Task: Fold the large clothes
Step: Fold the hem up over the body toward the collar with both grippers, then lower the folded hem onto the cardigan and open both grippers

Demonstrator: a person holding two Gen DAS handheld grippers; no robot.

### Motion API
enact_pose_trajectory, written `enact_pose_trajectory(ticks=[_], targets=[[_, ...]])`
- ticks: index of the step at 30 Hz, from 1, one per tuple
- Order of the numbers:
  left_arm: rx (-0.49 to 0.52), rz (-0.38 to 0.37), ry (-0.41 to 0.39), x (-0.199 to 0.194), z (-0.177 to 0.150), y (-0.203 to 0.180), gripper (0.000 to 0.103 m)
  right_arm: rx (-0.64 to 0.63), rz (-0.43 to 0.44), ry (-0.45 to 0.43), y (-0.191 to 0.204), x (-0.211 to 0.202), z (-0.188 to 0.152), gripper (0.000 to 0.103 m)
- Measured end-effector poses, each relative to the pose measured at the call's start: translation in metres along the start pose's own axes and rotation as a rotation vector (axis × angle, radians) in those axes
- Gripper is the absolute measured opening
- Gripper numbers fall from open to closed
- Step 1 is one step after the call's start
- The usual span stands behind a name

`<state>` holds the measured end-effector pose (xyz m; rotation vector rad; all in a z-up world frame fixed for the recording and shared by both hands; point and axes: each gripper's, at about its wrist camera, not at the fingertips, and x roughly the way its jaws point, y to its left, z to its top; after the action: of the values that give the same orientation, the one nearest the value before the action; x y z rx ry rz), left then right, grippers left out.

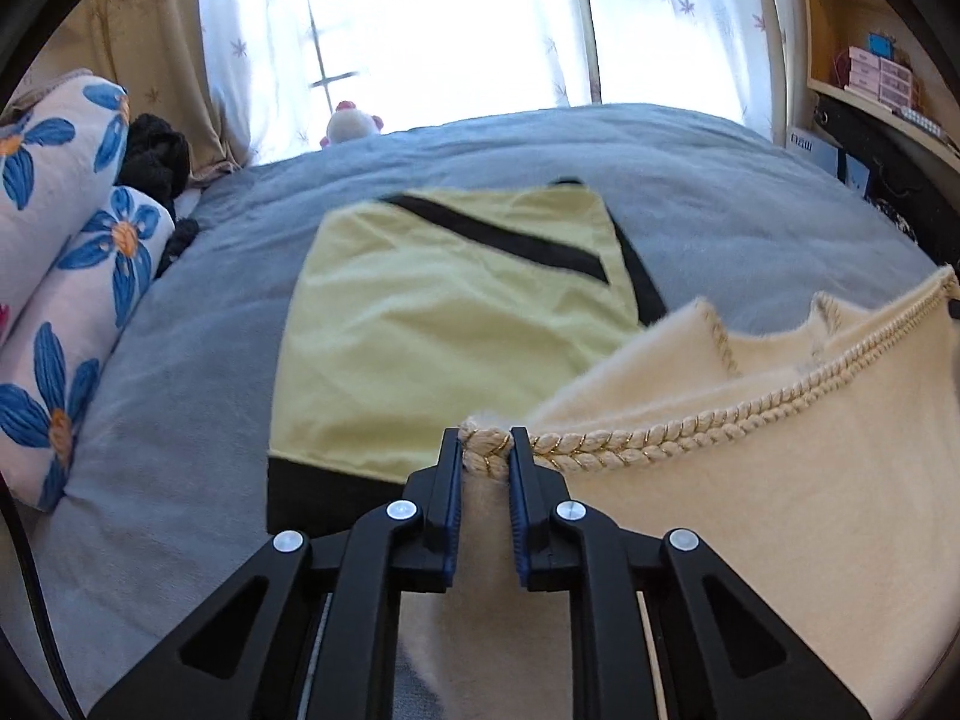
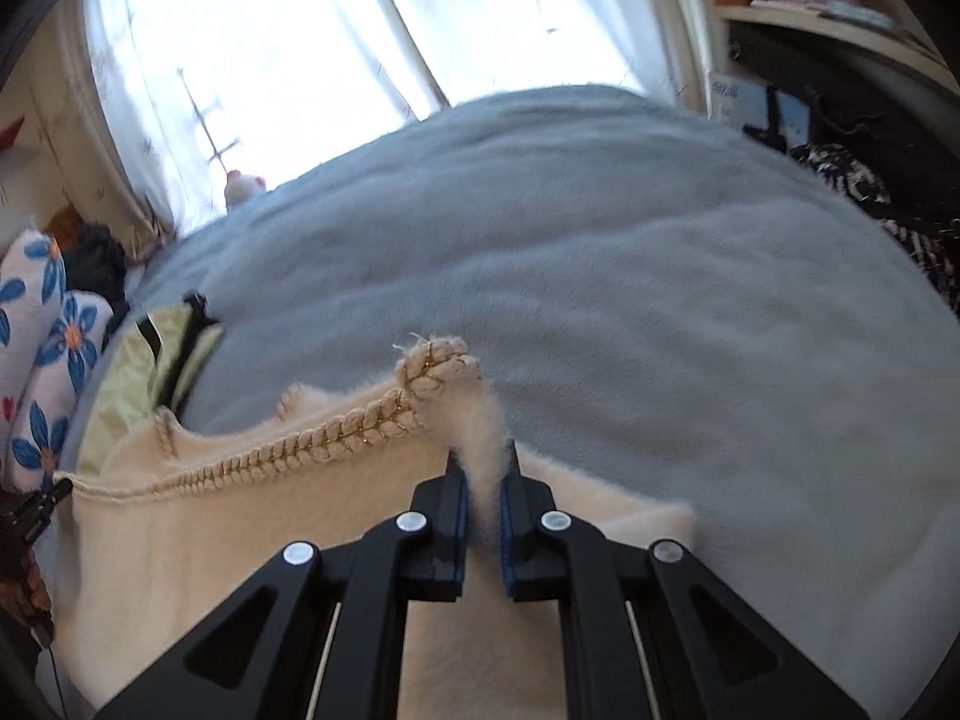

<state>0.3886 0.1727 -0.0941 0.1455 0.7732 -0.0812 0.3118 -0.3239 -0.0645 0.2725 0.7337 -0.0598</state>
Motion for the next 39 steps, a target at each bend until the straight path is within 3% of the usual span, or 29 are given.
enact_pose_trajectory(ticks=[4, 10, 12, 16, 18, 20, 21, 26, 31, 36, 39], targets=[[-0.023, 0.028, -0.024, 0.003, 0.018, -0.01, 0.011, -0.002, -0.068, -0.014, 0.0, -0.005, 0.016, 0.007], [-0.067, 0.099, 0.069, 0.065, 0.005, -0.021, 0.011, -0.026, -0.198, 0.15, -0.013, 0.08, -0.004, 0.007], [-0.081, 0.093, 0.062, 0.073, -0.002, -0.02, 0.011, -0.013, -0.2, 0.166, -0.021, 0.096, -0.016, 0.007], [-0.119, 0.053, 0.047, 0.072, -0.003, -0.012, 0.013, 0.006, -0.186, 0.167, -0.028, 0.093, -0.014, 0.011], [-0.148, 0.039, 0.046, 0.066, -0.002, -0.006, 0.018, 0.042, -0.168, 0.181, -0.03, 0.085, -0.01, 0.019], [-0.18, 0.054, 0.058, 0.056, 0.0, -0.001, 0.031, 0.078, -0.172, 0.177, -0.029, 0.068, -0.005, 0.02], [-0.197, 0.064, 0.06, 0.048, 0.001, 0.002, 0.031, 0.089, -0.159, 0.159, -0.025, 0.055, -0.004, 0.021], [-0.193, 0.095, 0.028, -0.016, 0.004, -0.008, 0.031, -0.025, -0.062, 0.109, 0.033, -0.006, -0.01, 0.021], [-0.225, -0.059, -0.043, -0.067, 0.001, -0.043, 0.031, -0.151, 0.083, 0.155, 0.113, -0.015, -0.036, 0.021], [-0.253, -0.099, 0.018, -0.035, -0.004, -0.076, 0.031, -0.186, 0.172, 0.228, 0.17, 0.038, -0.061, 0.021], [-0.256, -0.051, 0.069, 0.003, -0.018, -0.083, 0.031, -0.199, 0.108, 0.227, 0.178, 0.069, -0.069, 0.021]])
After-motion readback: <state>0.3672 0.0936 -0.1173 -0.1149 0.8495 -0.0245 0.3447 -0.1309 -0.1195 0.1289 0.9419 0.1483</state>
